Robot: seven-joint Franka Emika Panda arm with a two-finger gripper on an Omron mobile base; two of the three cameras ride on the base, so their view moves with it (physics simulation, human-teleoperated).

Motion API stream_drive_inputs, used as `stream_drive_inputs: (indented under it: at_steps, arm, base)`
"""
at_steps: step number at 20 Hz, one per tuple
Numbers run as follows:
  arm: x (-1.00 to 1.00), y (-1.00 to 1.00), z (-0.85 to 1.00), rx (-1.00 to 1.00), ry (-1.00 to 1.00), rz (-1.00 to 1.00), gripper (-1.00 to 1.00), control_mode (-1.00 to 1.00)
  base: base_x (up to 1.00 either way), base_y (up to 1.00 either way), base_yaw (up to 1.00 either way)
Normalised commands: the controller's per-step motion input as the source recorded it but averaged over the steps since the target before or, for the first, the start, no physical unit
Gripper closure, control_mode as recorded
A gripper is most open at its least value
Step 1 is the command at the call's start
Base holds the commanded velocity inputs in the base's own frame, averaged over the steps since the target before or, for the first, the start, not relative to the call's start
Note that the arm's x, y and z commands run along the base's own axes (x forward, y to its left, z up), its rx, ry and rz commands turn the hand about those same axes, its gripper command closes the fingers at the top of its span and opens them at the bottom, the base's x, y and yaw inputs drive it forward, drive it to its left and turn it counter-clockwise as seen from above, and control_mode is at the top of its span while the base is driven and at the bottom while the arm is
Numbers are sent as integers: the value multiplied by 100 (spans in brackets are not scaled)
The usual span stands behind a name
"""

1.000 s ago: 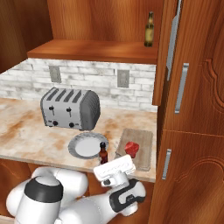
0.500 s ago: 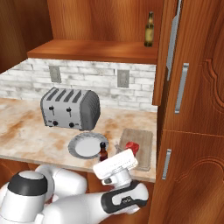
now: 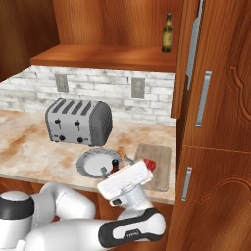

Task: Pick the steak from the plate and place it on the cutting board. Then pick the condiment bottle from the cabinet and place it next to the cutting board.

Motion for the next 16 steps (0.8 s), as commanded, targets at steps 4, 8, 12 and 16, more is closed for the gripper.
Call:
stream_drive_inputs:
  at_steps: [4,8,12,16]
  arm:
    - [-53,0,72,-4,-48,0,-100,-100]
    - [-46,0,76,-9,-47,0,-100,-100]
    - [-51,0,68,-17,-48,0,-100,-100]
    - [-63,0,32,-37,-45,-2,-100,-100]
  base:
    - [0,0,0]
    - [0,0,0]
    - [0,0,0]
    - [0,0,0]
